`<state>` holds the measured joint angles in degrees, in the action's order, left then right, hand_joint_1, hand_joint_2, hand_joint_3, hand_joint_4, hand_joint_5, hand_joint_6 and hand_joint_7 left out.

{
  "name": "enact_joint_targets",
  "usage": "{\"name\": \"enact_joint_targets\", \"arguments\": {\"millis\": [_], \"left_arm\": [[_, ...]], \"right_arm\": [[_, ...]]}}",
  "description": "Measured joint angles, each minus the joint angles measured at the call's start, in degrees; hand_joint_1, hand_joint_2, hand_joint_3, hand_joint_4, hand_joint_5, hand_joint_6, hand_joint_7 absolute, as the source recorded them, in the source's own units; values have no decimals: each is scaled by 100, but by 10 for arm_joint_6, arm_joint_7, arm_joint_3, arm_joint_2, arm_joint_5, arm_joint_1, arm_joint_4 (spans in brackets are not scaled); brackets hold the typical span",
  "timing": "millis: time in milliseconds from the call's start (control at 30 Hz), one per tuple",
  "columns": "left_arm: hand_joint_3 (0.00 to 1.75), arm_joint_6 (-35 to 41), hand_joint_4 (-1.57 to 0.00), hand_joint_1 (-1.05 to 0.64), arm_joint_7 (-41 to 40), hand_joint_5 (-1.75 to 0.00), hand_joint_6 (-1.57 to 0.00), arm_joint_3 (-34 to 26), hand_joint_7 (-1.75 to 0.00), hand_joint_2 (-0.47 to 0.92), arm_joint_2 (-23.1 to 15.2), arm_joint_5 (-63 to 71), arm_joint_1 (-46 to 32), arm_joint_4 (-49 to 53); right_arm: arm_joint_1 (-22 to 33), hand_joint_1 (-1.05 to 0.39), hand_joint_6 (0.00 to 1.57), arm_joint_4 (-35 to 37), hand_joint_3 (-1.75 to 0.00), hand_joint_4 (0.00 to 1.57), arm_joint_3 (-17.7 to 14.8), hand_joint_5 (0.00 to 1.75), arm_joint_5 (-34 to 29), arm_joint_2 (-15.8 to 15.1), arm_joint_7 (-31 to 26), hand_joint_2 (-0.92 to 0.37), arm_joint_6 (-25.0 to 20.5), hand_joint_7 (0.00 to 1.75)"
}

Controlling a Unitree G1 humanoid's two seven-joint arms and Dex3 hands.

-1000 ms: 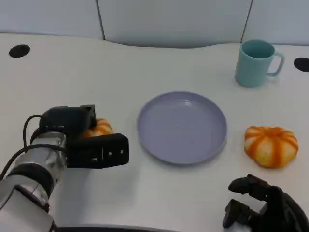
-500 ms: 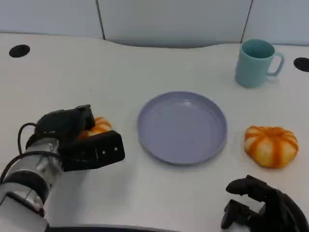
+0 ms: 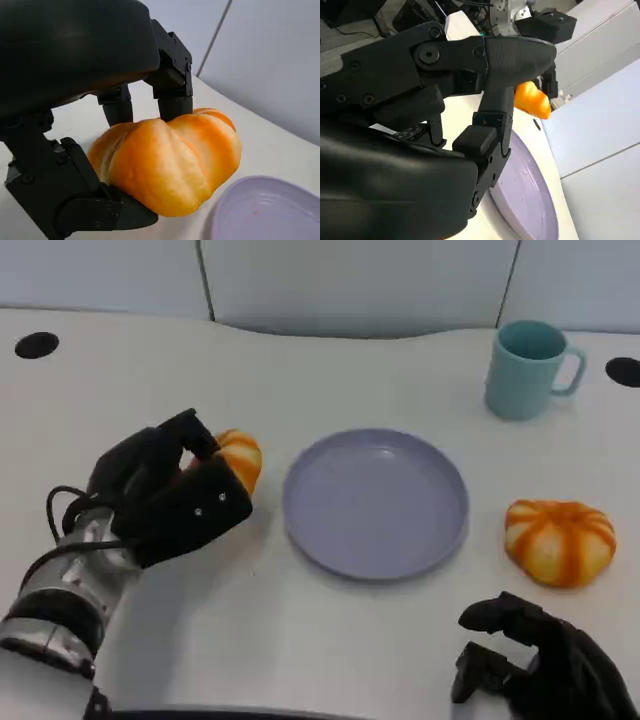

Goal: Grasp the bread from the table and place it into the plate.

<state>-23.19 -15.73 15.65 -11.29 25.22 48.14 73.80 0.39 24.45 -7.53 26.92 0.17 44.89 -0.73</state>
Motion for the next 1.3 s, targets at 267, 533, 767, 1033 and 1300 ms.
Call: {"name": "enact_joint_targets", "arguments": {"millis": [267,533,767,1033,1300], "left_arm": [[71,-11,-91,-12,10,-175,-73,20,-175,50,4,21,31,-14],[87,-29,-96,-15,-18,-175,-78,77,-175,42,30,84,59,-17],[95,-31,-102,-23,-36,-175,-83,121,-175,44,55,126,79,-17],[118,-18,-104,-21,-38,-175,-82,160,-175,39,79,160,92,-13],[85,-4,-96,-32,-35,-175,-71,194,-173,51,101,190,107,-3]], "right_arm": [[-6,-52,71,3,-42,70,9,144,-4,3,-2,-92,0,93],[-20,-51,71,14,-41,70,11,143,-9,6,-11,-92,-3,93],[-26,-51,74,22,-39,74,12,138,-12,12,-18,-92,4,92],[-27,-50,75,20,-40,73,15,137,-13,14,-25,-92,-1,91],[-28,-51,73,20,-40,72,16,135,-13,16,-22,-92,1,90]]}}
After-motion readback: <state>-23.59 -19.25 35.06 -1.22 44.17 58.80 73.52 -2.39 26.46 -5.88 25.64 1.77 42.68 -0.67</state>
